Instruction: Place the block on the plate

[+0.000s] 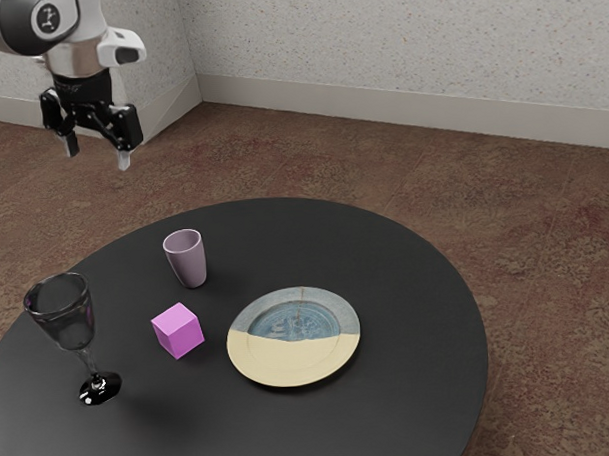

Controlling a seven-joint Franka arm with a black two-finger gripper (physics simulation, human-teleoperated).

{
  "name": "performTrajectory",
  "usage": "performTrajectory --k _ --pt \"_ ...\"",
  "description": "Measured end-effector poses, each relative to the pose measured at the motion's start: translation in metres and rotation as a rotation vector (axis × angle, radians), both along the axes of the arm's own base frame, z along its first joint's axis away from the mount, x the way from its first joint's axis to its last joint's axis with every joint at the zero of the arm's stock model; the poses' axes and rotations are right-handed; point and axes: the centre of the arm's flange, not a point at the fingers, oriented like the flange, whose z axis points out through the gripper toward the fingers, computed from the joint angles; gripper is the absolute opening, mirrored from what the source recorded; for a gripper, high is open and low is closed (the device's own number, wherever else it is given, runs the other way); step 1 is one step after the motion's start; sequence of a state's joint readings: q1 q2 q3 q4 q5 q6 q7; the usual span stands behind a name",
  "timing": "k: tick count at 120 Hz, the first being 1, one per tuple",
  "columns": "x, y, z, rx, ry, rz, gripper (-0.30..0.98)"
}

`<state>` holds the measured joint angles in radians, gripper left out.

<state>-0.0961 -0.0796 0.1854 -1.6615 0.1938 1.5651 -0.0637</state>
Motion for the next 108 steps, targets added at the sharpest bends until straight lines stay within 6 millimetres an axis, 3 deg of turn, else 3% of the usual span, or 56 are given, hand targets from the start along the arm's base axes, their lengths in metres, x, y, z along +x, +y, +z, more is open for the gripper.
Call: performTrajectory --k 20,28,42,78,108 --pt "0.002 -0.005 -0.001 0.01 -0.009 0.004 0.69" --pt "0.003 -0.002 -0.013 0.01 0.013 0.016 0.69" --pt "-0.002 0.001 -0.062 0.001 0.098 0.028 0.69" --pt "-0.031 -0.021 -0.2 -0.116 0.233 0.004 0.69" --pt "-0.015 -0.012 -0.252 -0.139 0.18 -0.021 0.69"
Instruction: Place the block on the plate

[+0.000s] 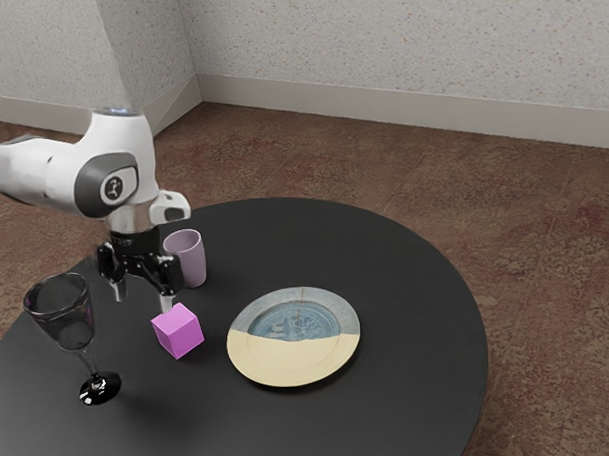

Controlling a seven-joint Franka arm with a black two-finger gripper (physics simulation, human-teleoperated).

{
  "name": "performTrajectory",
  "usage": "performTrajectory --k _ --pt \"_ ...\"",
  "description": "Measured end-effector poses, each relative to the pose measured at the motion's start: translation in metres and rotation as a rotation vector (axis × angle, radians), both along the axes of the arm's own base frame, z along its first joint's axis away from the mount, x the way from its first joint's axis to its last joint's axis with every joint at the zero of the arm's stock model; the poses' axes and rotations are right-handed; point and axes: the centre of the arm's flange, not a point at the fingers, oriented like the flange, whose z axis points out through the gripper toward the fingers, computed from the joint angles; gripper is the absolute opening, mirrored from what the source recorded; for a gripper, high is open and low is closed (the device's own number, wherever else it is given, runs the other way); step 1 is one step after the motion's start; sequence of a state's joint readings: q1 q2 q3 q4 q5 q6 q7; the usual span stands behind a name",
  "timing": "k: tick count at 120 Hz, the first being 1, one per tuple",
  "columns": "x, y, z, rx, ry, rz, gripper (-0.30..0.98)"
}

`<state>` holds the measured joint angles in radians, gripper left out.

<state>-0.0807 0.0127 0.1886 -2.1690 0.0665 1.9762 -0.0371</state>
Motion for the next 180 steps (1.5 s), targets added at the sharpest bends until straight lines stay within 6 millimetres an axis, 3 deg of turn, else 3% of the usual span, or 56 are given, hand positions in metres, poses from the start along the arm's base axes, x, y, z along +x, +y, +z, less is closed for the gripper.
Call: performTrajectory --k 30,49,96,159,180 --pt "0.024 0.019 -0.037 0.009 -0.072 -0.055 0.69" --pt "0.031 0.03 -0.048 0.01 -0.102 -0.082 0.69" --pt "0.033 0.02 -0.083 -0.029 -0.078 -0.181 0.69" --pt "0.047 0.019 -0.116 -0.055 -0.072 -0.23 0.69" --pt "0.048 0.02 -0.118 -0.058 -0.08 -0.235 0.65"
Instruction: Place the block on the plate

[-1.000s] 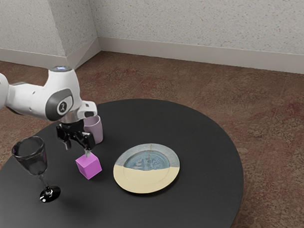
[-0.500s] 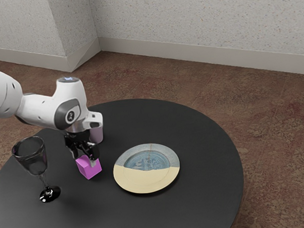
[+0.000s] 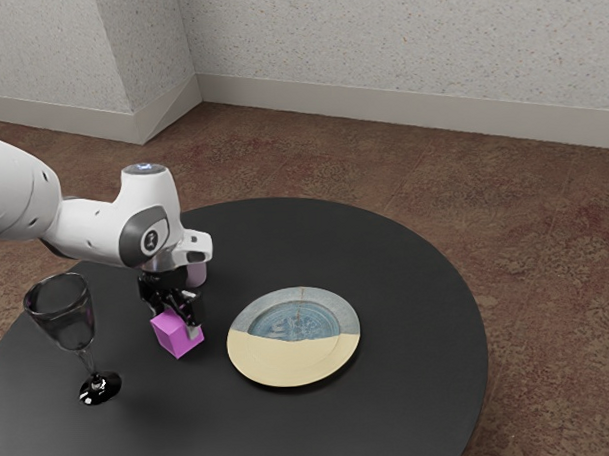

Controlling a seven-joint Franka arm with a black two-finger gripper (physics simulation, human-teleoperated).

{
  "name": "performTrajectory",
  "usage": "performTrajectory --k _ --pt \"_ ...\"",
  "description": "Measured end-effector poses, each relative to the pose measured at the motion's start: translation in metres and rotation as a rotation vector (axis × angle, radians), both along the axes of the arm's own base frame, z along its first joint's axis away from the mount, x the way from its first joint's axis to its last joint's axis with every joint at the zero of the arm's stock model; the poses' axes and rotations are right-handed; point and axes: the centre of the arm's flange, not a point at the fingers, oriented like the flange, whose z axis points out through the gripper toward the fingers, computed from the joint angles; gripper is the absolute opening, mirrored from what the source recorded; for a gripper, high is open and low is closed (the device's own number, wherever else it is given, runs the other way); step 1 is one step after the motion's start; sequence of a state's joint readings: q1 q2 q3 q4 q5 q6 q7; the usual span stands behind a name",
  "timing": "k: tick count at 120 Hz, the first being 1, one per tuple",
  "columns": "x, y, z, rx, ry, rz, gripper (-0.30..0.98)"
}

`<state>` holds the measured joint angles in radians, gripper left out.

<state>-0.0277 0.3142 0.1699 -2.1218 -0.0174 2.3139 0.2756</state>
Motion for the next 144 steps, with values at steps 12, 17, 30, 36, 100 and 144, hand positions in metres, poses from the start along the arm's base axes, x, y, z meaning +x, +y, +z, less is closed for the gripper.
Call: performTrajectory --k 12,17,30,36,100,144 --pt "0.0 0.0 0.0 -0.001 -0.002 -0.002 0.56" --pt "0.0 0.0 0.0 -0.001 -0.002 -0.002 0.51" --pt "0.0 0.0 0.001 -0.002 -0.004 -0.002 0.45" --pt "0.0 0.0 0.003 -0.002 -0.007 -0.003 0.44" --pt "-0.01 -0.089 0.099 -0.023 -0.139 -0.048 0.3" --pt "0.048 -0.161 0.073 -0.032 -0.144 -0.028 0.29"
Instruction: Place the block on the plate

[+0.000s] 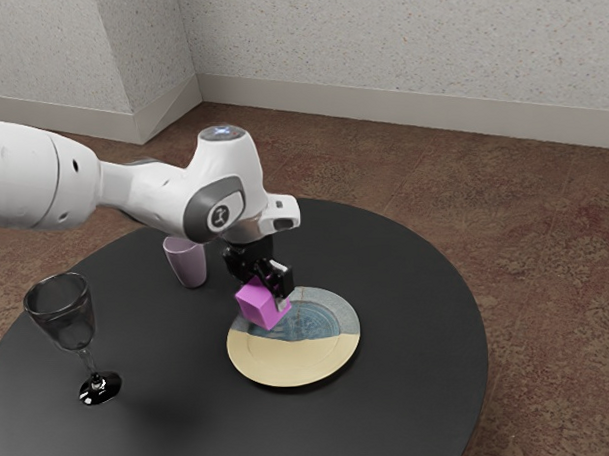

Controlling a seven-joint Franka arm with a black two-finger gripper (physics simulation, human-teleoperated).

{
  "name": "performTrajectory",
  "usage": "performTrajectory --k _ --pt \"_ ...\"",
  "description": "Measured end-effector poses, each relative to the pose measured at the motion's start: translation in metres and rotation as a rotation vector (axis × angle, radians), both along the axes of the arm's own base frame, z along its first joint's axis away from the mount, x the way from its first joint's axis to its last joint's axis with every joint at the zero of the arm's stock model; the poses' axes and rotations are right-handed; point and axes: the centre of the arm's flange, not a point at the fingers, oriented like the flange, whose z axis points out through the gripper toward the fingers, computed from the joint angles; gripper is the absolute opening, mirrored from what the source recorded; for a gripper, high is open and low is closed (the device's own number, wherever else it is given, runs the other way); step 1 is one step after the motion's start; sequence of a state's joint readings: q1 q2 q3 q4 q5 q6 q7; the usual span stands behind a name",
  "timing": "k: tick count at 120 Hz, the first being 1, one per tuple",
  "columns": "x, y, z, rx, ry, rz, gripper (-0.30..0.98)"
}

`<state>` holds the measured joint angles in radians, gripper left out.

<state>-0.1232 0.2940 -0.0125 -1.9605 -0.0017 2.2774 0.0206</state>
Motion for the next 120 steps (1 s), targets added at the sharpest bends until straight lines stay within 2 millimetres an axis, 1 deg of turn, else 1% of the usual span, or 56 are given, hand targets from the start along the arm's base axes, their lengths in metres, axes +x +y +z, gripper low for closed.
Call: performTrajectory --k 13,22,26,36,46,58,64,77,90,97,107,120 --pt "0.009 -0.011 -0.016 -0.003 0.014 0.02 0.29" --pt "0.011 -0.016 -0.02 -0.006 0.017 0.036 0.29" --pt "0.011 -0.017 -0.021 -0.007 0.018 0.043 0.32" --pt "0.011 -0.022 -0.019 -0.012 0.015 0.057 0.4" --pt "0.008 -0.029 -0.011 -0.018 0.006 0.06 0.48" --pt "0.006 -0.03 -0.003 -0.022 -0.004 0.071 0.56" --pt "0.005 -0.029 0.009 -0.025 -0.019 0.078 0.59" --pt "0.003 -0.024 0.045 -0.031 -0.071 0.091 0.63" --pt "0.004 0.008 0.082 -0.001 -0.121 0.119 0.65" --pt "0.002 0.022 0.102 0.018 -0.141 0.126 0.66" --pt "-0.006 0.034 0.127 0.033 -0.156 0.13 0.67" --pt "-0.018 0.04 0.157 0.041 -0.167 0.129 0.68"
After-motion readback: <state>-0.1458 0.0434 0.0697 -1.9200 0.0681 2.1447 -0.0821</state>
